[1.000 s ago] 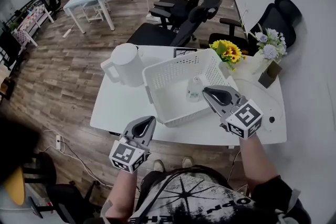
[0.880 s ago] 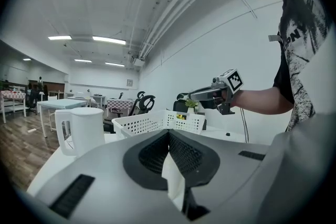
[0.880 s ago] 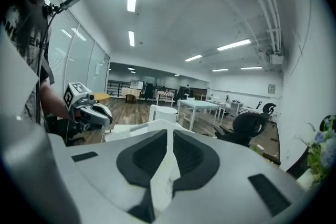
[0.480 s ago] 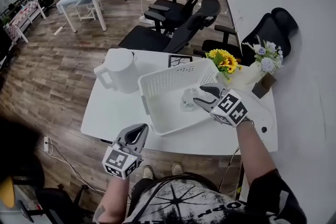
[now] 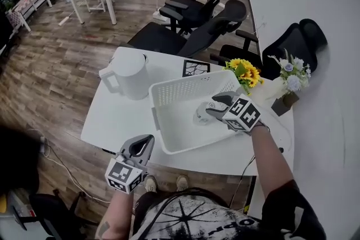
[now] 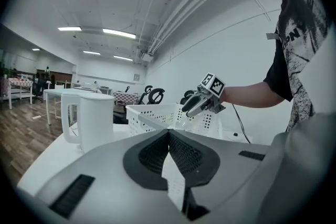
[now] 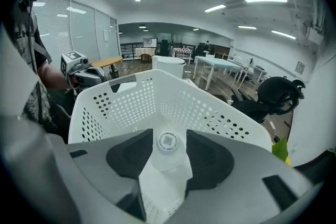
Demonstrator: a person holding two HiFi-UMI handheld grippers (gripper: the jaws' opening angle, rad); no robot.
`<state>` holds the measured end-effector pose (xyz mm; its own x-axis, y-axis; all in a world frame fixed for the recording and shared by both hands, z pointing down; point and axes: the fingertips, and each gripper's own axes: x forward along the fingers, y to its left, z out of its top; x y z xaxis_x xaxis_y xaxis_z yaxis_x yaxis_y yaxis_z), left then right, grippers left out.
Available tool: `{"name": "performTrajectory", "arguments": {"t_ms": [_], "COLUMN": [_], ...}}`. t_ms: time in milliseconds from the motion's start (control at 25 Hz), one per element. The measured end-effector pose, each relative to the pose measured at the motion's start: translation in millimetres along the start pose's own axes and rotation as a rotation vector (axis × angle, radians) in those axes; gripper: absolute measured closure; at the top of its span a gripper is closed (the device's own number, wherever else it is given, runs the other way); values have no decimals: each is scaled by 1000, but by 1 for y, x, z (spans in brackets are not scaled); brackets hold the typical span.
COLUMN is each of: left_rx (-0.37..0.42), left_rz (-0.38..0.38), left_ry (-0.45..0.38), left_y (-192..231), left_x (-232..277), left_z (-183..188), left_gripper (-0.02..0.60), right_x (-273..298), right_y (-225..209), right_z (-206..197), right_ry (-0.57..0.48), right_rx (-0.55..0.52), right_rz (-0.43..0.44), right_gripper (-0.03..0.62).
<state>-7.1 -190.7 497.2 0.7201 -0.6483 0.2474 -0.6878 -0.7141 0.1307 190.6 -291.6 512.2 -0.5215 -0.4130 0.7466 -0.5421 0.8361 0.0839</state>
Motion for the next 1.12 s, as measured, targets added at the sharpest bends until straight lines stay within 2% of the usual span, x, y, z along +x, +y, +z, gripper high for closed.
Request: {"name": "performTrajectory", "arguments": {"t_ms": [200, 320, 400, 800, 1120], "left_rx": [-18, -23, -27, -28, -17], "left_rz": [17, 23, 25, 28, 42], "left_ry": [10, 16, 16, 19, 1], "left_y": [6, 8, 8, 8, 14], "left_x": [4, 6, 8, 9, 3], "left_z": [-6, -9, -10, -12, -3], "left_gripper": [571, 571, 571, 571, 572], "right_x": [14, 18, 19, 23, 23], "right_y": [-1, 0, 0, -1, 3], "right_z": [-9, -10, -10, -2, 1], "right_ry": [38, 29, 18, -25, -2], "right_rx": [12, 50, 65, 62, 31], "right_rz": [60, 113, 131, 131, 122], "right_gripper": [388, 431, 437, 442, 442]}}
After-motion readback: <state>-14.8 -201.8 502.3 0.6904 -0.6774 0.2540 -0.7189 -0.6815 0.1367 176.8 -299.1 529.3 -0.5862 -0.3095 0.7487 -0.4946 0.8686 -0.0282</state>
